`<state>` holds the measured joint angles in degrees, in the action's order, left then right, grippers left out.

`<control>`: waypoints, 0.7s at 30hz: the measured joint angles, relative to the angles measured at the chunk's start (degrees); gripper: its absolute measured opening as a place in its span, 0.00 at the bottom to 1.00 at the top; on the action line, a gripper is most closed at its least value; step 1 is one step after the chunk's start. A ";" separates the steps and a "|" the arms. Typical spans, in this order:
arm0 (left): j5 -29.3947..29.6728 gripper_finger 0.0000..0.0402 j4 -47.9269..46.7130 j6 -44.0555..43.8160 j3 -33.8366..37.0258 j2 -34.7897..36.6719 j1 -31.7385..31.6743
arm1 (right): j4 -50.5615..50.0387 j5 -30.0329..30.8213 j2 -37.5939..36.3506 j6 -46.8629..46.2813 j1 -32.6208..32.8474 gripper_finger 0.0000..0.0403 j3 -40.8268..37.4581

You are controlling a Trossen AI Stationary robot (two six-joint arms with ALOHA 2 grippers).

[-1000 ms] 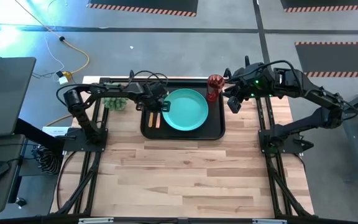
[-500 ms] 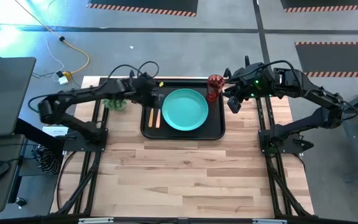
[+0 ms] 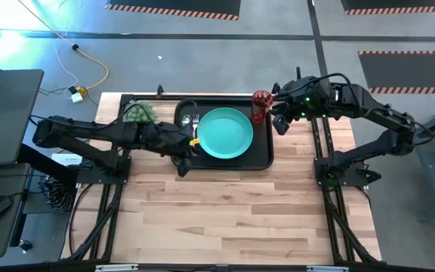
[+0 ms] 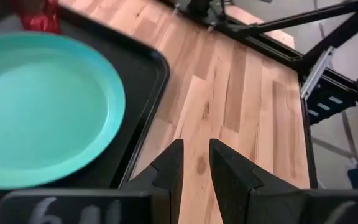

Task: Pick and place plate/cup/fork/spoon on tray
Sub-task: Return to Home Position

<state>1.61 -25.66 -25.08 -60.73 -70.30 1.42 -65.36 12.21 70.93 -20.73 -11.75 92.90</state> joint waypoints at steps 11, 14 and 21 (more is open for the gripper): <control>-2.27 0.17 13.31 0.38 12.11 4.84 1.13 | 0.45 -0.24 3.40 -1.73 0.13 0.19 0.00; -3.76 0.17 20.58 -1.70 21.80 9.91 0.84 | 0.45 -0.49 4.19 -0.97 0.14 0.19 0.00; -2.22 0.17 24.59 -4.56 36.31 24.70 1.01 | 0.67 -0.38 4.47 -1.29 0.15 0.19 0.00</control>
<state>-0.61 -1.07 -29.64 -24.42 -45.60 2.44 -64.69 11.84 75.41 -22.02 -11.60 92.90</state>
